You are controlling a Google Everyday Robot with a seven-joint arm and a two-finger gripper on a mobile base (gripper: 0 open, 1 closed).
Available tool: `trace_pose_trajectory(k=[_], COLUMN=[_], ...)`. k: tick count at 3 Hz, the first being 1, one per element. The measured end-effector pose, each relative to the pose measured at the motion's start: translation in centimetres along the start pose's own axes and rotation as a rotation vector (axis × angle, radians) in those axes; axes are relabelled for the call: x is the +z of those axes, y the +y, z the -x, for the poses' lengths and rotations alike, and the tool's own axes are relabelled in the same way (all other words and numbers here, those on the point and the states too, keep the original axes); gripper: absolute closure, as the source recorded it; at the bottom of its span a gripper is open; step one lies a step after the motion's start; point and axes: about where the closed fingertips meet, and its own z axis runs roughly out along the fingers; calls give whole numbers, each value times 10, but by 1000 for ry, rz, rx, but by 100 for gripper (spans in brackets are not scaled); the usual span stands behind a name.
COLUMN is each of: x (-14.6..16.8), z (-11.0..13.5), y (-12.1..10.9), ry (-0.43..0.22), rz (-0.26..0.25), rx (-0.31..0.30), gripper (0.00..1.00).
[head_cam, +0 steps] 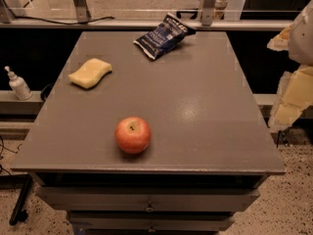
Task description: Move sponge near apple
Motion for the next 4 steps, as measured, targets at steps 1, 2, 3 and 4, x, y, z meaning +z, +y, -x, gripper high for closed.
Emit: trace_pose_trajectory(k=[1, 2, 3, 4], x=[0, 10, 33, 61], z=[0, 18, 67, 143], y=[0, -12, -37, -64], ry=[0, -63, -183, -339], rz=[0, -18, -36, -42], rx=[0, -41, -127, -232], gripper=[0, 0, 0, 0])
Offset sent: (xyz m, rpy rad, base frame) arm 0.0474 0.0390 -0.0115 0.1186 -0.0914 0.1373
